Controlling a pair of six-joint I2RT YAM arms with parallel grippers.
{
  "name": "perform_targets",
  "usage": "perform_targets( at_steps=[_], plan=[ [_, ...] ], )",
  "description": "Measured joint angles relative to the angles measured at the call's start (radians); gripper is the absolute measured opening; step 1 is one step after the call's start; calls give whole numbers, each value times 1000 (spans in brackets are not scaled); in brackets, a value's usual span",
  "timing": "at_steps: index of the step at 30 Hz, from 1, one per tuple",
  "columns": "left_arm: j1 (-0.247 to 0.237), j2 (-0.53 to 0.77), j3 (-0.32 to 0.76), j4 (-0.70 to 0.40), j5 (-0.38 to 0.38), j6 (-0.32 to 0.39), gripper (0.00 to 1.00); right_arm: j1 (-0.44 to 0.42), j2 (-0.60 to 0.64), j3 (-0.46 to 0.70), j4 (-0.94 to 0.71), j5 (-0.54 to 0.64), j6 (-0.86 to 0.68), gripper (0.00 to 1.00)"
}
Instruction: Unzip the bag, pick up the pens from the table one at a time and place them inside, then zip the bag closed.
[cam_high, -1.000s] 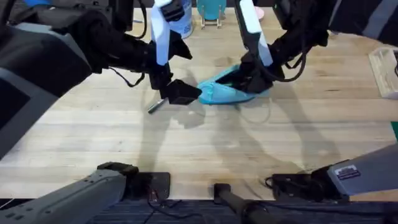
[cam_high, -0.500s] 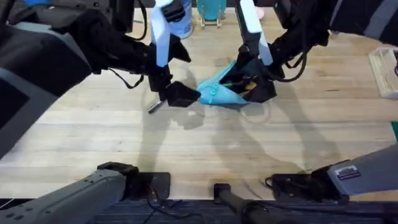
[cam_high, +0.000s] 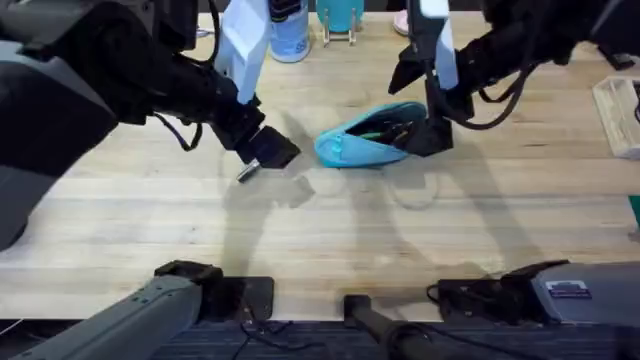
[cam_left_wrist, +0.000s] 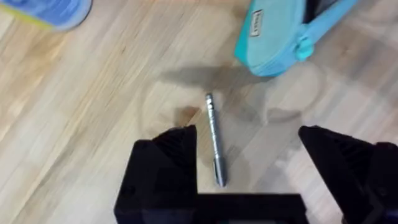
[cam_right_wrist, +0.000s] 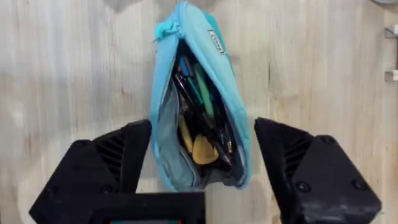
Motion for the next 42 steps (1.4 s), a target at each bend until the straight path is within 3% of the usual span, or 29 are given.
perform_targets(
  at_steps=[7, 14, 26, 42],
  plan=[
    [4, 0, 0, 1, -106, -40, 993, 0, -90, 0, -1, 3, 94, 997],
    [26, 58, 0, 1, -144, -51, 993, -17, -188, 0, -3, 3, 141, 997],
    [26, 240, 0, 38, -151, -51, 995, -156, -273, 0, -3, 3, 219, 997],
    [26, 477, 1, 106, -114, -47, 995, -167, -279, 0, -3, 3, 227, 998]
  ],
)
